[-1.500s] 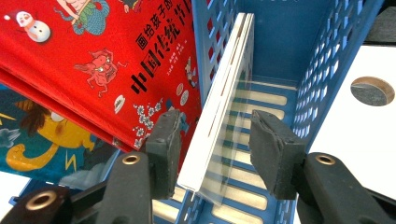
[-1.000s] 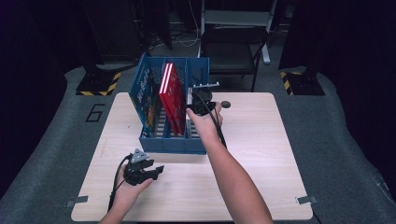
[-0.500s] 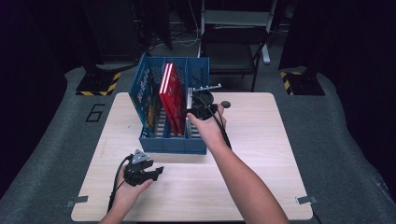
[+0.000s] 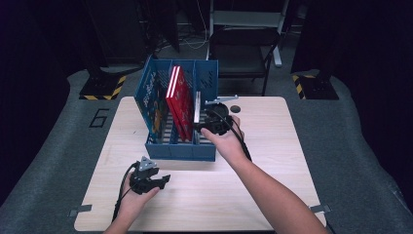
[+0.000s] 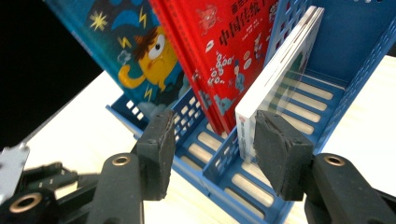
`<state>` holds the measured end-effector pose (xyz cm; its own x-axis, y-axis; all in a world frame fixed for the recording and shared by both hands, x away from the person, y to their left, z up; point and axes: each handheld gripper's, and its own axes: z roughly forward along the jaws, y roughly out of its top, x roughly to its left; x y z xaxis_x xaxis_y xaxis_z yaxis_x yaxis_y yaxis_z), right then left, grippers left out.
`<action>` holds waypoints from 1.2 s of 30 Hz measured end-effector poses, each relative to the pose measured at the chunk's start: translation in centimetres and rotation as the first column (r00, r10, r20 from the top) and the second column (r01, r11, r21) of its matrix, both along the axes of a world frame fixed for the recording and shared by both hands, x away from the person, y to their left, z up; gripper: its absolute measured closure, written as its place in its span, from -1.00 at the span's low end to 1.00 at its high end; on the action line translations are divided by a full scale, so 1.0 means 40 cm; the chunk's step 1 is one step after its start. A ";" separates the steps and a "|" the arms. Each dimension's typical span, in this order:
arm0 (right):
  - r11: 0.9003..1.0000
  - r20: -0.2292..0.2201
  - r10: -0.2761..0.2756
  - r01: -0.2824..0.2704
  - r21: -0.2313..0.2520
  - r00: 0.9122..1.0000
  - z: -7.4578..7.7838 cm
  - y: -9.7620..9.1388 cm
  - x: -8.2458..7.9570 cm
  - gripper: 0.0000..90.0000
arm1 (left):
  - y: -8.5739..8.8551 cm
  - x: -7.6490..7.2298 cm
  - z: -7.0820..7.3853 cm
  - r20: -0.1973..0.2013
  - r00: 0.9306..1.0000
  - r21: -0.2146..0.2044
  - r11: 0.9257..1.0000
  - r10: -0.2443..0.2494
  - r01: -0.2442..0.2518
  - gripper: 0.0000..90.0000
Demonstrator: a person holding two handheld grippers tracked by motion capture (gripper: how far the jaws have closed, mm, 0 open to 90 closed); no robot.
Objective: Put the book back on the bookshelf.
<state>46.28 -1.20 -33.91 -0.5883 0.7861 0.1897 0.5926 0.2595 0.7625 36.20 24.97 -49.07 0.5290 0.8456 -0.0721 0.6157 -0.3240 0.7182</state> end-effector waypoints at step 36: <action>0.997 0.097 0.033 -0.026 -0.076 0.995 -0.149 -0.197 -0.169 -0.27 | 0.008 -0.007 0.003 0.018 1.000 -0.014 1.000 0.018 -0.018 -0.12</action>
